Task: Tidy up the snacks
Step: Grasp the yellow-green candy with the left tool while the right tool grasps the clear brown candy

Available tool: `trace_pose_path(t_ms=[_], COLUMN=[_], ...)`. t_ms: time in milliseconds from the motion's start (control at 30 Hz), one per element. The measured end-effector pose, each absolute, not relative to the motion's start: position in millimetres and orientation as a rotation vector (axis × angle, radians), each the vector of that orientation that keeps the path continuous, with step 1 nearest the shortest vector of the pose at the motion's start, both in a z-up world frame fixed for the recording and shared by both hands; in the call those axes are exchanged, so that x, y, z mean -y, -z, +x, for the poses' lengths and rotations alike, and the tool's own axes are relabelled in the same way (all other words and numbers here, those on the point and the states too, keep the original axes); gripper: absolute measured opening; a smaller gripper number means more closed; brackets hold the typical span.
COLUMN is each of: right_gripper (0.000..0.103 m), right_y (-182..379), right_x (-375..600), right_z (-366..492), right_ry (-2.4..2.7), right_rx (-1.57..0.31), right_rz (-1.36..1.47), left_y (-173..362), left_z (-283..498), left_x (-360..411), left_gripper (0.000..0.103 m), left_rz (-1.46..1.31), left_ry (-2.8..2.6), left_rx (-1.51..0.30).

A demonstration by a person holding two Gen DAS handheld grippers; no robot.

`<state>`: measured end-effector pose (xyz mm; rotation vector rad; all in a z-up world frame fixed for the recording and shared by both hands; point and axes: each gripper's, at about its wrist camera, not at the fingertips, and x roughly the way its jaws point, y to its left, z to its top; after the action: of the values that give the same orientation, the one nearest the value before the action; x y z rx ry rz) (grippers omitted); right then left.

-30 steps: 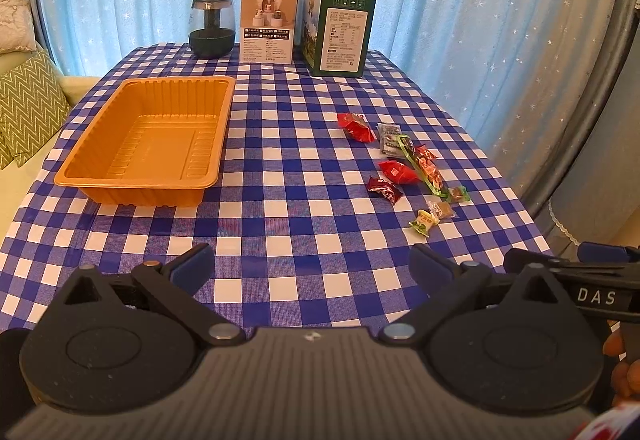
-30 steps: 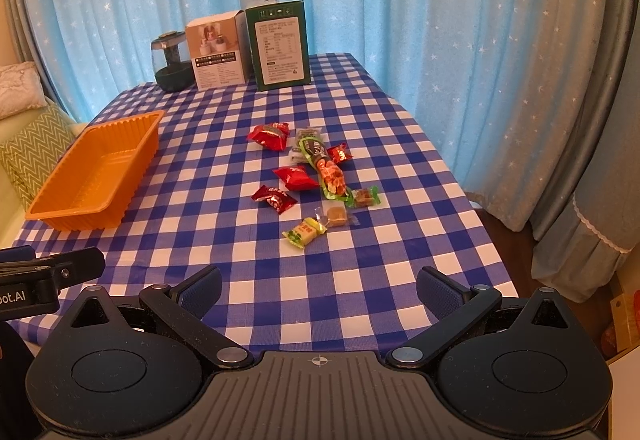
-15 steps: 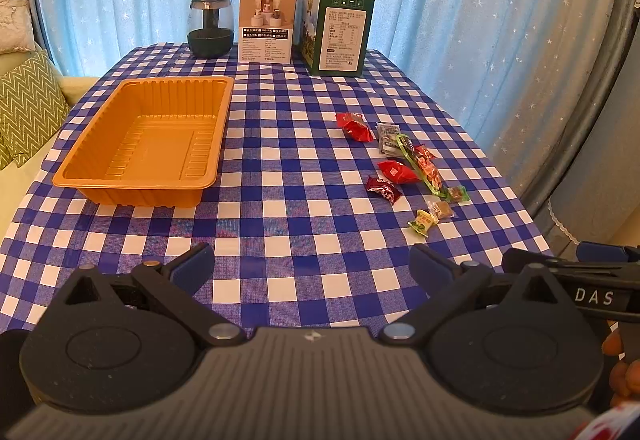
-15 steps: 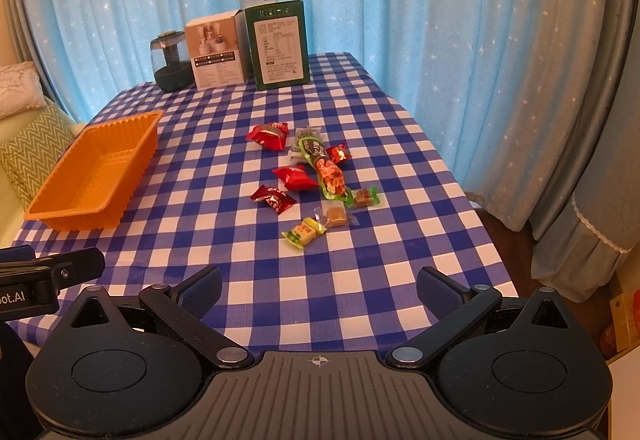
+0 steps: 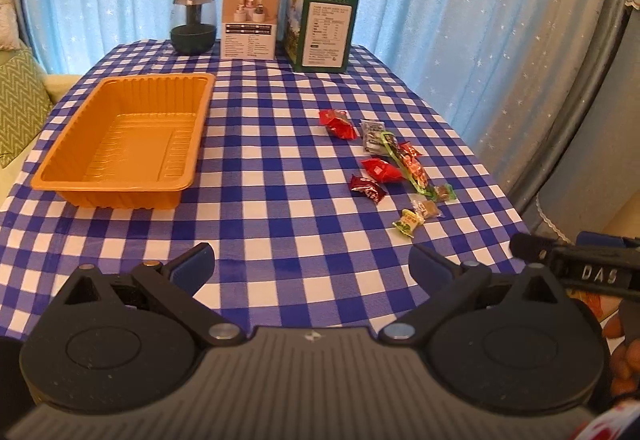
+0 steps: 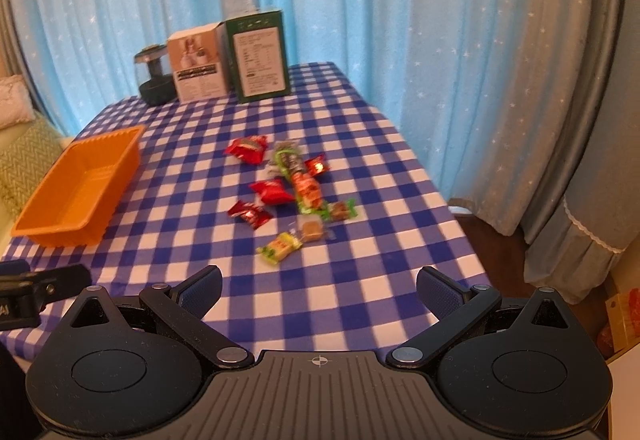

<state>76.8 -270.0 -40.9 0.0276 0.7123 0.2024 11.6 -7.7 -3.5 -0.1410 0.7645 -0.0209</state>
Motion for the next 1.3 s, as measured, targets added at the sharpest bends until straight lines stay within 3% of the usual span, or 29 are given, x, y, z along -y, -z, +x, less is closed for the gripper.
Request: trace_pose_path(t_ms=[467, 800, 933, 1233, 1300], right_gripper=[0.102, 0.09, 0.09, 0.088, 0.079], right_y=[61, 76, 80, 102, 107], right_x=[315, 319, 319, 314, 307], right_z=[135, 180, 192, 213, 217], right_ry=[-0.185, -0.237, -0.265, -0.417, -0.487], right_rx=[-0.707, -0.742, -0.759, -0.797, -0.8], right_rz=[0.044, 0.016, -0.015, -0.128, -0.168], left_y=[50, 93, 105, 123, 123], left_z=[86, 141, 154, 169, 167], left_x=[52, 92, 107, 113, 106], left_gripper=[0.084, 0.055, 0.04, 0.021, 0.018], left_rz=[-0.032, 0.066, 0.125, 0.179, 0.166], left_ry=[0.235, 0.373, 0.422, 0.449, 0.433], left_rx=[-0.783, -0.816, -0.834, -0.864, -0.867])
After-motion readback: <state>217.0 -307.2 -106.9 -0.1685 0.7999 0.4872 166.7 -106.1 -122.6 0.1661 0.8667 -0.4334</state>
